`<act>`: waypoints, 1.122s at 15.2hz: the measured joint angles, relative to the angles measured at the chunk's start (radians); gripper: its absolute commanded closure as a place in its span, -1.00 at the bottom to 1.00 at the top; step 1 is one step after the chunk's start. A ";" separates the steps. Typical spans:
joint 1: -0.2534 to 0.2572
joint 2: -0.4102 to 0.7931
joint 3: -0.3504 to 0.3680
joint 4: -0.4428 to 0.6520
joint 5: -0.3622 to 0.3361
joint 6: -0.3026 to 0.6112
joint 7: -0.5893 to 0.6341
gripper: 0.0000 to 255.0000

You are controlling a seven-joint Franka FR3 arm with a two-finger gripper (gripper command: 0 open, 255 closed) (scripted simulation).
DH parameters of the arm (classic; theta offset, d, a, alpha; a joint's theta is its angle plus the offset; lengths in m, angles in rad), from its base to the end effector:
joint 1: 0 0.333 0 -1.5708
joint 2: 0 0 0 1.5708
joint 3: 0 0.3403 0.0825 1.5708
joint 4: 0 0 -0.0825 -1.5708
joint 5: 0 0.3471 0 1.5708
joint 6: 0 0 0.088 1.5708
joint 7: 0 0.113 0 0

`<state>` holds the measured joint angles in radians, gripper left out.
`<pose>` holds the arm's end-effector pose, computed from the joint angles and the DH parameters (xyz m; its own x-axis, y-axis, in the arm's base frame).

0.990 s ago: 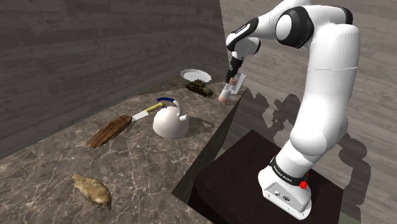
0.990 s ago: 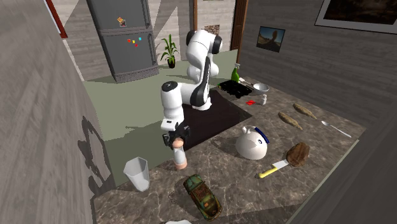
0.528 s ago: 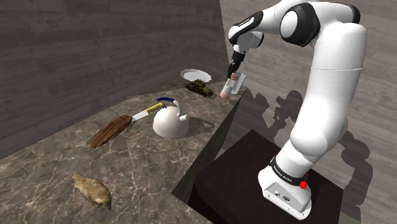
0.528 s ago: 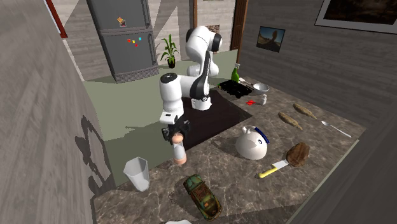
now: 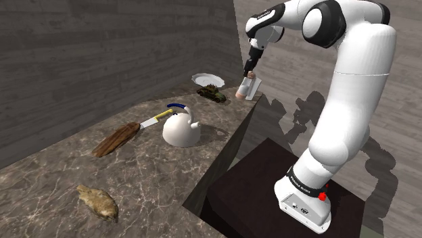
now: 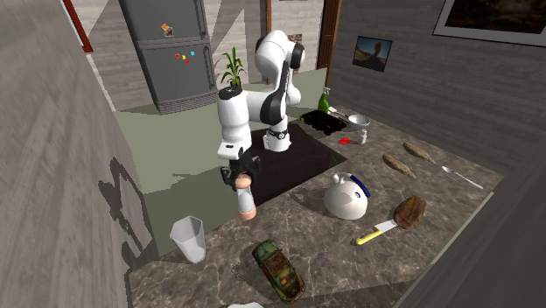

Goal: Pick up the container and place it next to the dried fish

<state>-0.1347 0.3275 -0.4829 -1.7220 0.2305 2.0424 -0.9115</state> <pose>0.5291 -0.3205 0.4483 0.9745 0.2142 0.0663 0.2153 -0.9765 -0.0102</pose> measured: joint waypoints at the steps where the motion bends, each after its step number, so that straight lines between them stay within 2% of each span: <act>1: 0.001 -0.006 -0.001 0.005 -0.004 -0.011 0.003 1.00; 17: -0.003 -0.040 -0.013 0.177 -0.033 -0.210 0.033 1.00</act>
<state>-0.1375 0.2875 -0.4960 -1.5448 0.1979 1.8321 -0.8786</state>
